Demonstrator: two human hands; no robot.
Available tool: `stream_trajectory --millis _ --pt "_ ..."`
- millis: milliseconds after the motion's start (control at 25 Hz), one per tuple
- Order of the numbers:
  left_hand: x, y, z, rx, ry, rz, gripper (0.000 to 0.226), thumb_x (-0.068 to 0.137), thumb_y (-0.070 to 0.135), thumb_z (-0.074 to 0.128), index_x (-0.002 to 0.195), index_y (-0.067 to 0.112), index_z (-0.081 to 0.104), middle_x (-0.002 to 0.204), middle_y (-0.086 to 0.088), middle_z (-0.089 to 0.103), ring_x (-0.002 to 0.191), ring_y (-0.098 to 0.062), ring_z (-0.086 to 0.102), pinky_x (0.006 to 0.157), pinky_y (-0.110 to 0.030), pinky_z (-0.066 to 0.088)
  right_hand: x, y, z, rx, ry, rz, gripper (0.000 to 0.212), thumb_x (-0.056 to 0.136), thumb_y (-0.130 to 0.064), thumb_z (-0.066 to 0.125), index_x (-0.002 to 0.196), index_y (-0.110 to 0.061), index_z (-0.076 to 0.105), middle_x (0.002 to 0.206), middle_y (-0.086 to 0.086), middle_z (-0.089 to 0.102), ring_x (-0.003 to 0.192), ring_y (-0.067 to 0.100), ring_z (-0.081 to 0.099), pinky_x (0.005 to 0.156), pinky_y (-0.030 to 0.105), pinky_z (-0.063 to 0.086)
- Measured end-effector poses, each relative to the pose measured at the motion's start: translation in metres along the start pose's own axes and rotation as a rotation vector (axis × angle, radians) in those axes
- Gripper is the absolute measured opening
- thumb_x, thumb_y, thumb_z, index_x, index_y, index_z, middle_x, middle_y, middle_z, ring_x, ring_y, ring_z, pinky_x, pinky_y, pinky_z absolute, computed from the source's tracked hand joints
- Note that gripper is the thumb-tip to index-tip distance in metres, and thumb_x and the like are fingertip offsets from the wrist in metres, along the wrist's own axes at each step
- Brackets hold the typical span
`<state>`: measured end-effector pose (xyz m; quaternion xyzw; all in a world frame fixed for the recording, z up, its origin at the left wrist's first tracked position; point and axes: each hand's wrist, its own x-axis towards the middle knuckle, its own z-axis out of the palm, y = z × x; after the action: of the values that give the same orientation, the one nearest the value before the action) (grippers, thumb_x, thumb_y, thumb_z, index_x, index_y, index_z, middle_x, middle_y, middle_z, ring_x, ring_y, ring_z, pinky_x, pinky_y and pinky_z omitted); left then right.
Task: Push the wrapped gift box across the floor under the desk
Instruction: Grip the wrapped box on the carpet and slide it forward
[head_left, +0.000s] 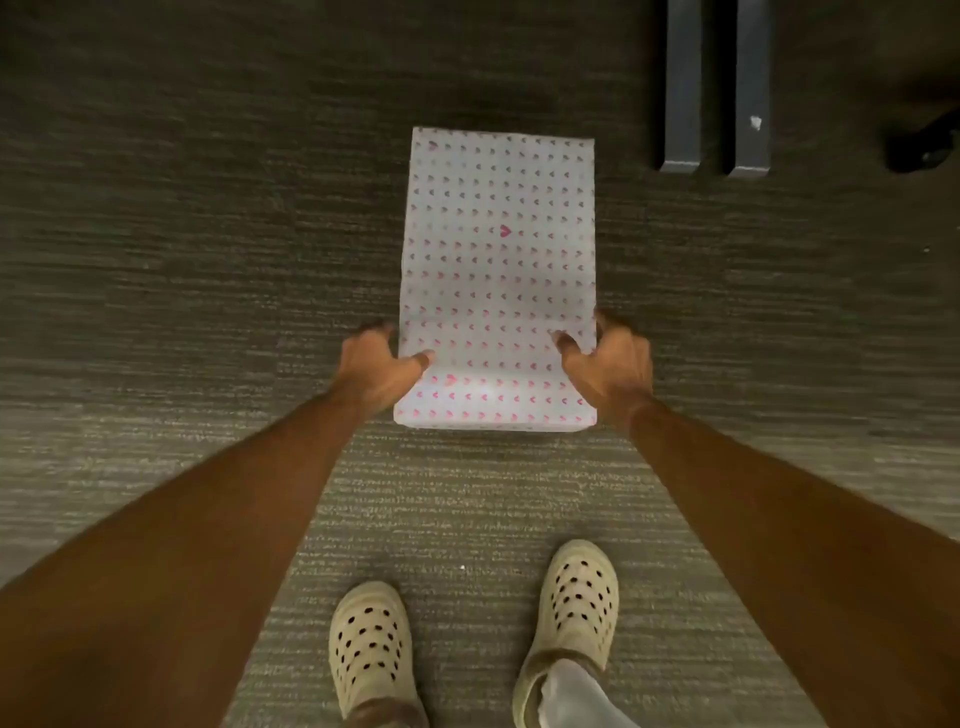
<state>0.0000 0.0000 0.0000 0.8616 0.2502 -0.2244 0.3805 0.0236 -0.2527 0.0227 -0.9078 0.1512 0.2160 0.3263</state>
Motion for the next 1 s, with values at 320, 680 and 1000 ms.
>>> stream_trajectory --millis 320,680,1000 --pt "0.053 0.009 0.008 -0.088 0.052 -0.114 0.024 0.094 0.025 0.059 0.114 0.014 0.068 0.117 -0.007 0.069 0.082 -0.015 0.063 0.068 -0.025 0.051 0.056 0.017 0.009 0.176 0.013 0.143 0.039 0.097 -0.034 0.064 0.129 -0.012 0.067 0.123 0.003 0.07 0.086 0.019 0.071 0.056 0.021 0.061" --pt "0.075 0.011 0.005 -0.383 0.086 -0.226 0.015 0.09 0.006 0.063 0.086 0.019 0.071 0.109 -0.008 0.069 0.095 -0.022 0.065 0.09 -0.038 0.056 0.086 0.031 0.008 0.429 0.011 0.293 0.008 0.092 -0.025 0.071 0.086 -0.024 0.075 0.087 -0.005 0.07 0.074 0.007 0.066 0.059 0.02 0.05" --pt "0.061 0.033 -0.005 -0.397 0.084 -0.243 0.018 0.089 0.008 0.066 0.077 0.021 0.066 0.095 -0.002 0.068 0.086 -0.017 0.066 0.086 -0.034 0.056 0.077 0.031 -0.024 0.501 -0.066 0.309 0.022 0.094 -0.028 0.069 0.112 -0.016 0.075 0.105 -0.002 0.072 0.092 0.016 0.069 0.079 0.028 0.057"
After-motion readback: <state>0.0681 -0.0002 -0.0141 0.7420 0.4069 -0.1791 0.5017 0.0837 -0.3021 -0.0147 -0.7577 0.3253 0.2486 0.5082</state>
